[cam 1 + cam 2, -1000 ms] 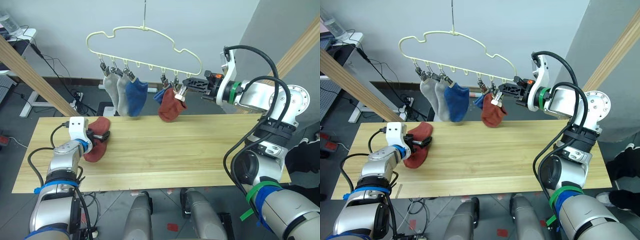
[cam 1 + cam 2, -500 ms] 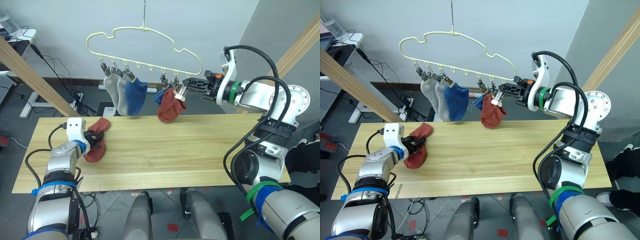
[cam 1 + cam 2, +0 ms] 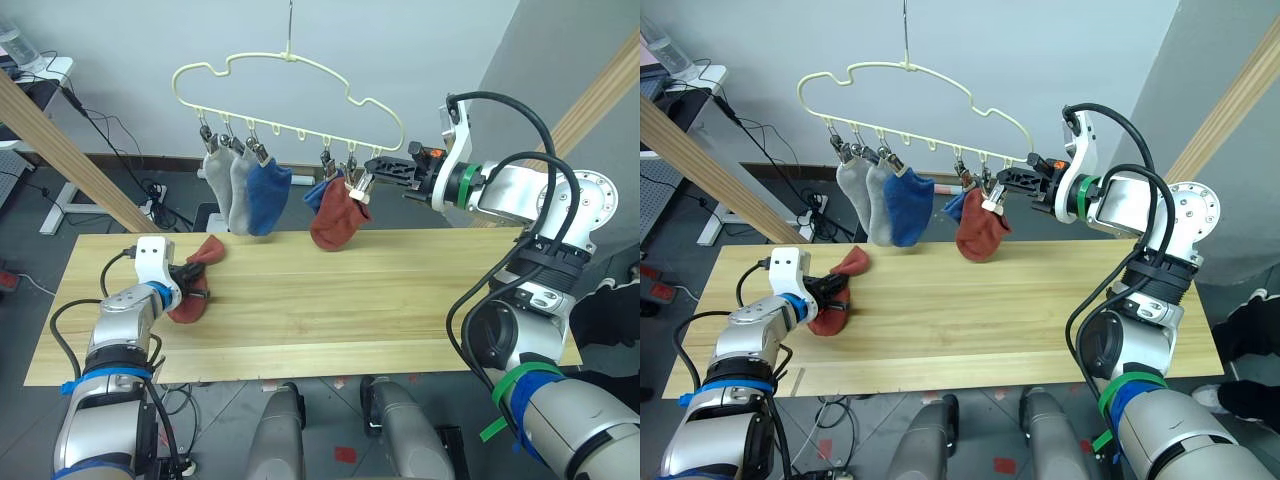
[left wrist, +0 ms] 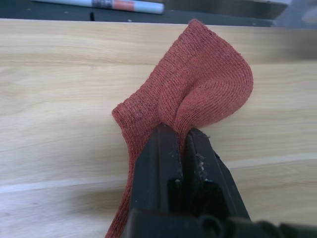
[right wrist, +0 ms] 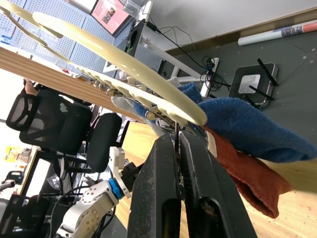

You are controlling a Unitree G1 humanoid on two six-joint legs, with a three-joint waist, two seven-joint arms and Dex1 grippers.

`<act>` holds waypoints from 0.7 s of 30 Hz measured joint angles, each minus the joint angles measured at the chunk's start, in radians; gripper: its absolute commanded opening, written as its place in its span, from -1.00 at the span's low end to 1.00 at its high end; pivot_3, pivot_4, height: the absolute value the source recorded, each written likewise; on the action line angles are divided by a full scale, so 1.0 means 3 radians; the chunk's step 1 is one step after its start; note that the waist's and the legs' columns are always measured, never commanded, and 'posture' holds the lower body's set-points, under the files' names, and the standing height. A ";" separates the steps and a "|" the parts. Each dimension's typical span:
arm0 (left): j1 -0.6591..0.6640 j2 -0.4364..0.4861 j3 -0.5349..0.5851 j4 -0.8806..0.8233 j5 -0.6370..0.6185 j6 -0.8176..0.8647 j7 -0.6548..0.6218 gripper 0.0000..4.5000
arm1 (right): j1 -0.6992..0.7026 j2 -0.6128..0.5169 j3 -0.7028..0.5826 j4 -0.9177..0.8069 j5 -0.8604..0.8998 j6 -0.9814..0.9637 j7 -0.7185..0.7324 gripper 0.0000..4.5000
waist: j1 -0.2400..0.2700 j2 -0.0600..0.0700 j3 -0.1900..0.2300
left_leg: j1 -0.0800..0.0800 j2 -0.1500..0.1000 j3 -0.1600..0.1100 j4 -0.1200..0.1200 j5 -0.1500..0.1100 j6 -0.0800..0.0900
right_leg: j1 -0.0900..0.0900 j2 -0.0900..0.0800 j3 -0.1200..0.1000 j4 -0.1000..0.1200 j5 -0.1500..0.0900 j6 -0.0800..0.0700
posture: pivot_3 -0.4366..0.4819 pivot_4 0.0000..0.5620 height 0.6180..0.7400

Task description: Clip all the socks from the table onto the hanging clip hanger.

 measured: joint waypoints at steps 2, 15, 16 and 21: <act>0.0381 0.0008 -0.0070 -0.0787 -0.0113 0.0142 -0.0193 -0.99 | -0.0005 -0.0018 -0.0019 0.0001 0.0000 0.0003 0.0003 -1.00 | -0.0017 0.0000 0.0000 | 0.0000 0.0008 -0.0001 -0.0004 0.0000 0.0000 | 0.0000 -0.0012 0.0002 0.0001 0.0001 -0.0003 | -0.12 0.11 1.00; 0.0669 -0.0019 -0.0651 -0.3337 -0.0648 0.0185 -0.0901 -0.99 | -0.0018 0.0087 -0.0066 0.0129 0.0027 0.0006 -0.0002 -1.00 | -0.0001 0.0001 0.0001 | 0.0000 -0.0005 0.0003 0.0001 0.0000 0.0000 | 0.0004 0.0000 0.0004 -0.0009 -0.0008 0.0012 | -0.05 0.09 1.00; 0.0653 -0.0021 -0.0675 -0.3330 -0.0627 0.0190 -0.0884 -0.99 | -0.0020 0.0087 -0.0076 0.0132 0.0037 0.0005 -0.0005 -1.00 | -0.0010 0.0001 0.0001 | 0.0001 -0.0003 0.0003 0.0000 0.0000 0.0000 | 0.0004 0.0002 0.0005 -0.0009 -0.0008 0.0013 | -0.05 0.09 1.00; 0.0562 -0.0148 -0.0762 -0.3151 -0.0524 0.0124 -0.0819 -0.99 | -0.0020 0.0079 -0.0102 0.0132 0.0106 0.0006 -0.0045 -1.00 | -0.0028 0.0001 0.0001 | 0.0000 0.0000 0.0001 0.0000 0.0000 0.0000 | 0.0002 0.0006 0.0002 -0.0009 -0.0008 0.0013 | -0.09 0.08 1.00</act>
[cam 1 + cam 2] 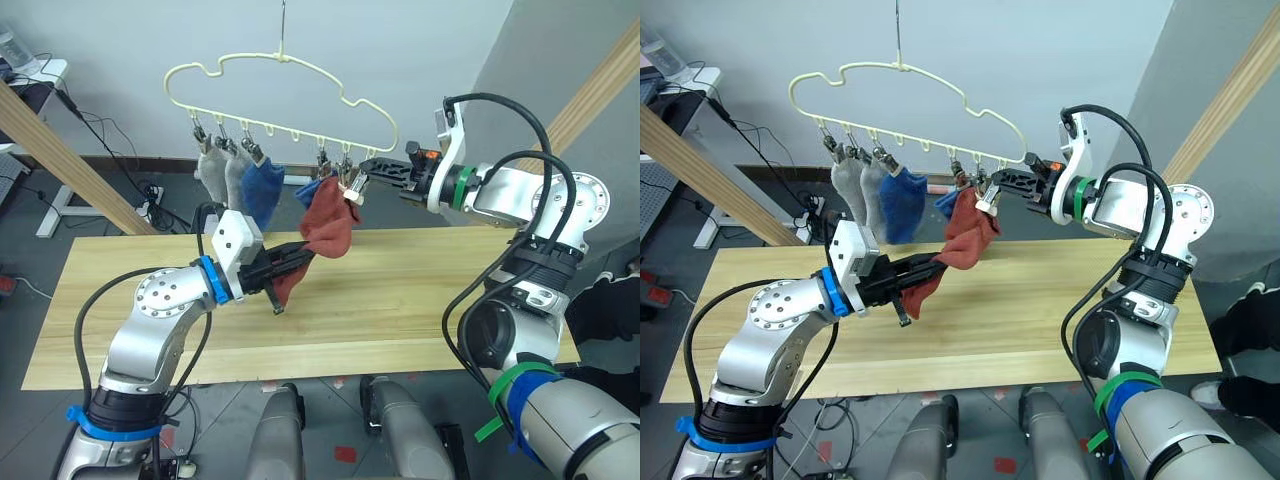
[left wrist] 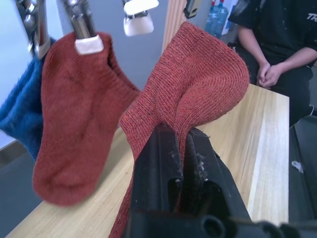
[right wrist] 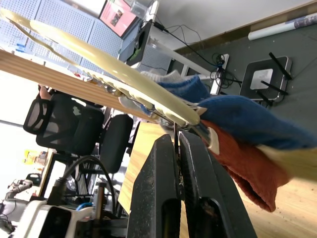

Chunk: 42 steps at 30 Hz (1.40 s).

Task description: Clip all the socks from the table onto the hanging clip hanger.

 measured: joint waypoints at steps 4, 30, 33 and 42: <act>-0.0148 -0.0088 -0.0037 0.0214 0.0074 -0.0116 0.0060 -0.99 | 0.0000 0.0005 0.0021 0.0000 0.0067 0.0000 -0.0044 -1.00 | -0.0003 0.0000 0.0000 | -0.0001 -0.0002 0.0001 0.0002 0.0000 0.0000 | 0.0000 -0.0001 0.0002 0.0000 0.0000 0.0000 | -0.09 0.07 1.00; -0.0367 -0.0191 -0.0025 0.0468 0.0131 -0.0294 0.0240 -1.00 | 0.0050 -0.0040 0.0166 -0.0015 0.0415 0.0000 -0.0246 -0.77 | -0.0013 0.0000 0.0000 | -0.0001 -0.0001 0.0001 0.0001 0.0000 0.0000 | 0.0000 -0.0001 0.0001 0.0001 0.0000 0.0000 | -0.07 0.11 1.00; -0.0367 -0.0191 -0.0024 0.0467 0.0129 -0.0287 0.0243 -1.00 | 0.0072 -0.0040 0.0202 -0.0045 0.0446 0.0000 -0.0247 -0.37 | -0.0013 0.0000 0.0000 | -0.0001 -0.0001 0.0000 0.0001 0.0000 0.0000 | 0.0000 -0.0001 0.0001 0.0001 0.0000 0.0000 | -0.07 0.12 1.00; -0.0367 -0.0191 -0.0025 0.0464 0.0120 -0.0246 0.0248 -1.00 | 0.0151 -0.0061 0.0258 -0.0117 0.0533 0.0000 -0.0276 0.98 | -0.0010 0.0000 0.0000 | -0.0001 -0.0001 -0.0001 0.0003 0.0000 0.0000 | 0.0000 -0.0001 0.0000 0.0003 0.0000 0.0000 | -0.07 0.13 1.00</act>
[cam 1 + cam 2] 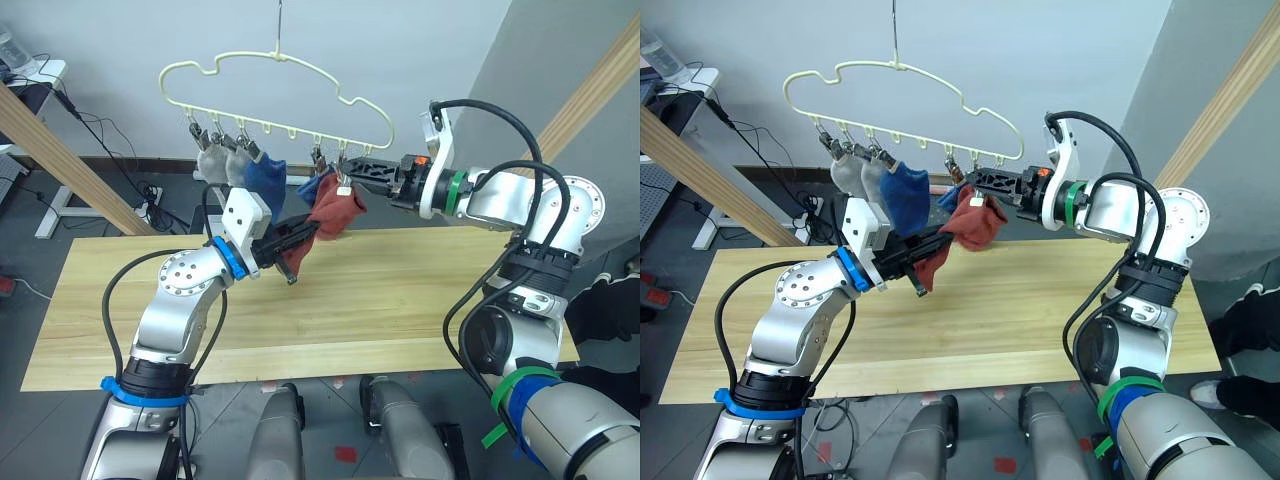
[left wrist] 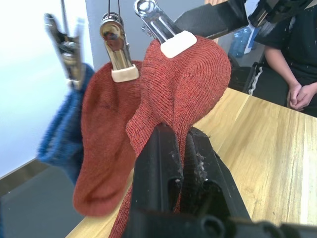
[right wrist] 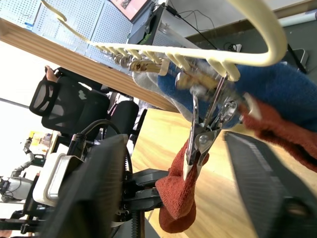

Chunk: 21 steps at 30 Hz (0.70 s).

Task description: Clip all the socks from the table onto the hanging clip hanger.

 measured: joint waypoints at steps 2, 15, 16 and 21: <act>-0.0010 -0.0007 -0.0013 -0.0008 0.0002 0.0027 -0.0001 -1.00 | 0.0128 -0.0113 0.0119 -0.0165 -0.0003 -0.0001 0.0021 0.99 | 0.0002 0.0000 0.0000 | 0.0000 0.0000 -0.0001 -0.0001 0.0000 0.0000 | 0.0001 0.0000 0.0000 -0.0002 0.0000 0.0000 | -0.07 0.15 1.00; -0.0046 -0.0034 0.0029 -0.0029 -0.0414 0.0650 -0.0099 0.55 | 0.1823 -0.1853 0.1886 -0.1673 -0.0964 -0.2017 0.1509 1.00 | -0.0029 0.0001 0.0001 | 0.0001 0.0004 0.0004 0.0004 -0.0003 0.0005 | 0.0005 0.0008 0.0006 -0.0018 0.0002 0.0011 | -0.14 0.16 1.00; 0.0002 0.0023 0.0089 -0.0053 -0.0454 0.0698 -0.0127 0.68 | 0.1882 -0.1892 0.1929 -0.1673 -0.1061 -0.2179 0.1568 1.00 | -0.0031 0.0001 0.0001 | 0.0001 0.0005 0.0004 0.0004 -0.0003 0.0004 | 0.0004 0.0009 0.0006 -0.0016 0.0002 0.0011 | -0.14 0.16 1.00; 0.0269 0.0266 0.0367 -0.0126 -0.0585 0.0834 -0.0171 0.99 | 0.2103 -0.1905 0.1990 -0.1667 -0.1319 -0.2688 0.1734 1.00 | -0.0013 0.0001 0.0001 | 0.0002 0.0006 0.0003 0.0008 -0.0003 0.0004 | 0.0004 0.0011 0.0006 -0.0013 0.0001 0.0010 | -0.11 0.15 1.00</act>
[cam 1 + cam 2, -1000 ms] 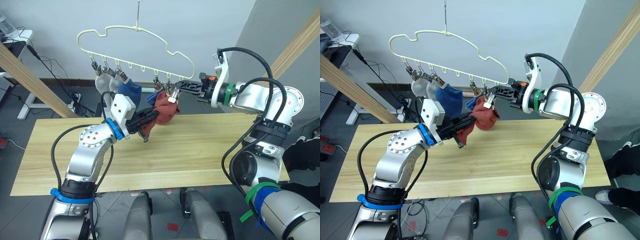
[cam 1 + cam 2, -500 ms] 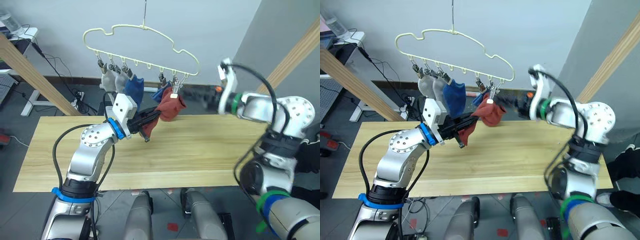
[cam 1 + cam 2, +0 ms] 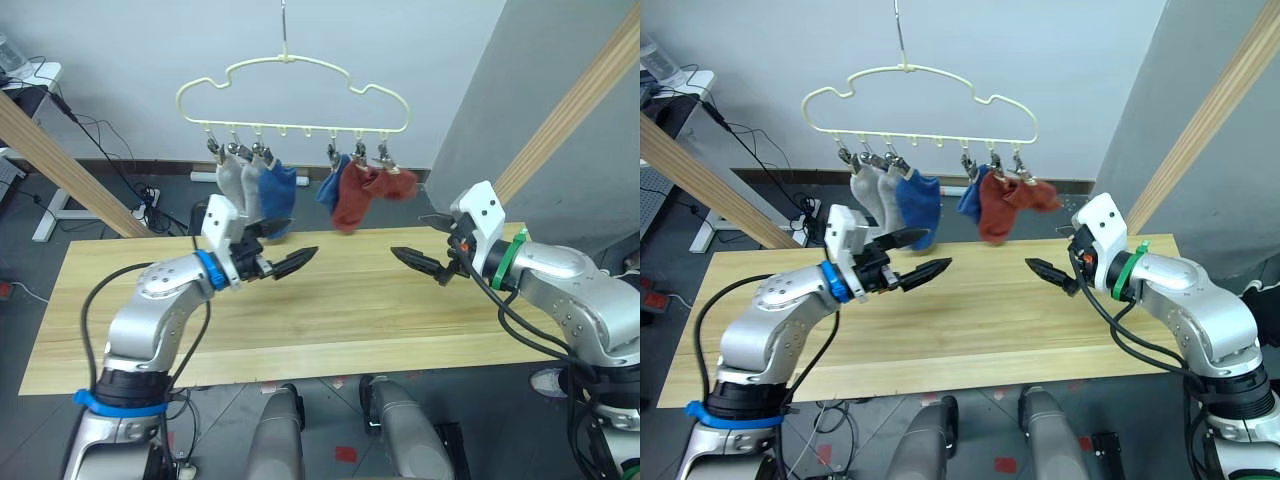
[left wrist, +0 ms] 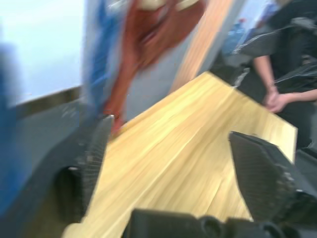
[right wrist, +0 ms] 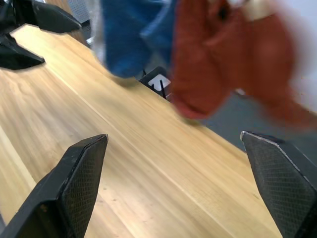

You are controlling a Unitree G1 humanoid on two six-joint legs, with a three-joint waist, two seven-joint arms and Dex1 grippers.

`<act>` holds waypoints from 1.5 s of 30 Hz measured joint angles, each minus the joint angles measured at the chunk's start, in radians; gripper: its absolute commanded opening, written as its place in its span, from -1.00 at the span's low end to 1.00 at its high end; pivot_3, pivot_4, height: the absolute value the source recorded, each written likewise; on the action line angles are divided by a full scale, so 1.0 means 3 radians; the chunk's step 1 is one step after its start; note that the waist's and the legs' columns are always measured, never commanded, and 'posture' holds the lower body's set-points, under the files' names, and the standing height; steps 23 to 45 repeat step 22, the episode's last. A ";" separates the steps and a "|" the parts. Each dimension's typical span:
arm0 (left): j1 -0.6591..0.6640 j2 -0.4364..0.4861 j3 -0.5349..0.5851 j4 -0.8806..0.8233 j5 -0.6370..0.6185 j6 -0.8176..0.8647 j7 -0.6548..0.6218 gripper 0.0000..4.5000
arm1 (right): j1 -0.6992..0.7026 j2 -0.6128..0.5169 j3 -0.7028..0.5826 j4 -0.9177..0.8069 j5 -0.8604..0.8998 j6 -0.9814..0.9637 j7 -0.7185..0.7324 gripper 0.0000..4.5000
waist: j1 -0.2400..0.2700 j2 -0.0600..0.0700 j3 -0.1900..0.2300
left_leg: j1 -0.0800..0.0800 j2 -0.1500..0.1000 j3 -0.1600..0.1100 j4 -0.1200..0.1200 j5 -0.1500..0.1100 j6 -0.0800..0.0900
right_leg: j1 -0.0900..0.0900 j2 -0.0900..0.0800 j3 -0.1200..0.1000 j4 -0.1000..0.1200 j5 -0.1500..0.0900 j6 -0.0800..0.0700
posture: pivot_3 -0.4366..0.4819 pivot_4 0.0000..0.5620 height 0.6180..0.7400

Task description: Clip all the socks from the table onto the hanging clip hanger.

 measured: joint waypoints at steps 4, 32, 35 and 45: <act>0.0411 0.0182 0.0218 -0.0254 -0.0125 0.0189 0.0040 0.99 | 0.0143 0.0001 0.0018 -0.0017 -0.0111 -0.0239 0.0123 1.00 | 0.0005 0.0000 0.0000 | 0.0000 -0.0003 0.0002 -0.0001 0.0000 0.0000 | 0.0001 -0.0006 0.0002 -0.0004 0.0000 0.0000 | -0.07 0.14 1.00; 0.1036 0.0361 0.0713 -0.0732 -0.0068 0.0514 0.0618 0.99 | 0.0334 0.0109 0.0026 0.0044 -0.0271 -0.0492 0.0226 1.00 | 0.0097 0.0000 0.0000 | 0.0002 -0.0006 0.0000 0.0001 0.0000 -0.0001 | 0.0001 -0.0012 -0.0001 0.0002 0.0000 0.0000 | 0.05 0.10 1.00; 0.1036 0.0361 0.0713 -0.0732 -0.0068 0.0514 0.0618 0.99 | 0.0334 0.0109 0.0026 0.0044 -0.0271 -0.0492 0.0226 1.00 | 0.0097 0.0000 0.0000 | 0.0002 -0.0006 0.0000 0.0001 0.0000 -0.0001 | 0.0001 -0.0012 -0.0001 0.0002 0.0000 0.0000 | 0.05 0.10 1.00; 0.1036 0.0361 0.0713 -0.0732 -0.0068 0.0514 0.0618 0.99 | 0.0334 0.0109 0.0026 0.0044 -0.0271 -0.0492 0.0226 1.00 | 0.0097 0.0000 0.0000 | 0.0002 -0.0006 0.0000 0.0001 0.0000 -0.0001 | 0.0001 -0.0012 -0.0001 0.0002 0.0000 0.0000 | 0.05 0.10 1.00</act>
